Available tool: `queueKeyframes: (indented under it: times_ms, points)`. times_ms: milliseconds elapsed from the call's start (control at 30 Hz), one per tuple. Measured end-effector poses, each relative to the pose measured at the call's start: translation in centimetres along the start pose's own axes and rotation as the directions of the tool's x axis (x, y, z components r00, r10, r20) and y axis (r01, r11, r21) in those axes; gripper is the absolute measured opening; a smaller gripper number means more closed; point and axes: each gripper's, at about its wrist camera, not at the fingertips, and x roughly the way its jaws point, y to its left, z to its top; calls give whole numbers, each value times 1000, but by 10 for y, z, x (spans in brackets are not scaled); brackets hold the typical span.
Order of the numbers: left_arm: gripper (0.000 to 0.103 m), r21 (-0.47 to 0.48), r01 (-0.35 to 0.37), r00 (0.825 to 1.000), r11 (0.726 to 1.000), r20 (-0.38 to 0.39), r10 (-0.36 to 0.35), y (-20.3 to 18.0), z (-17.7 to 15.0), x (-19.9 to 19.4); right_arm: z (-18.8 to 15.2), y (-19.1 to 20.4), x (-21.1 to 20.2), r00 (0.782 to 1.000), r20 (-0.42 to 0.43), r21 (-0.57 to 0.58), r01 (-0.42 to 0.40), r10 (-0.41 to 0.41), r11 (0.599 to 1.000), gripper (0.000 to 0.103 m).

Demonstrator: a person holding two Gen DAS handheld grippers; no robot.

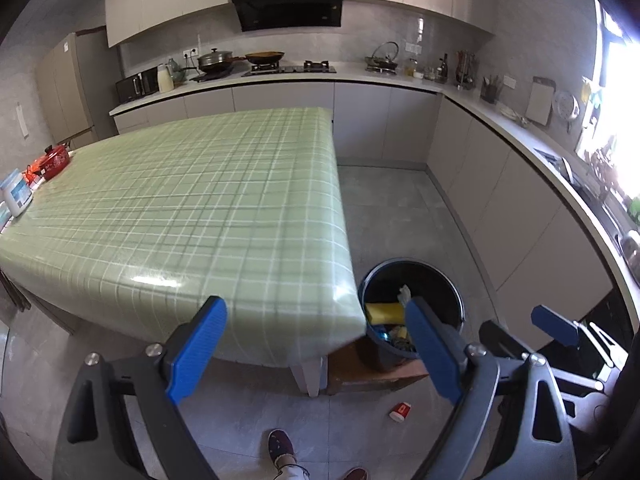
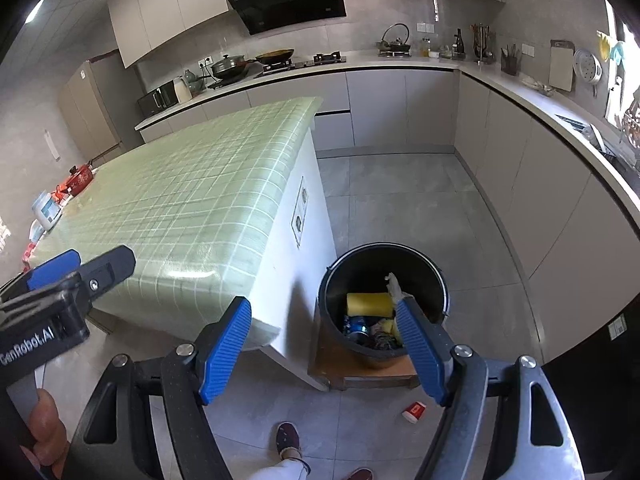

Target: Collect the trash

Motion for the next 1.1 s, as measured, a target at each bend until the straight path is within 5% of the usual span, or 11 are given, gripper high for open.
queueKeyframes:
  times_ms: [1100]
  points:
    - [92,-1,-21,1000,1000,-15,21,-36,-50,-37,-40,-25,-61,998,55,12,26,-27,1000,77]
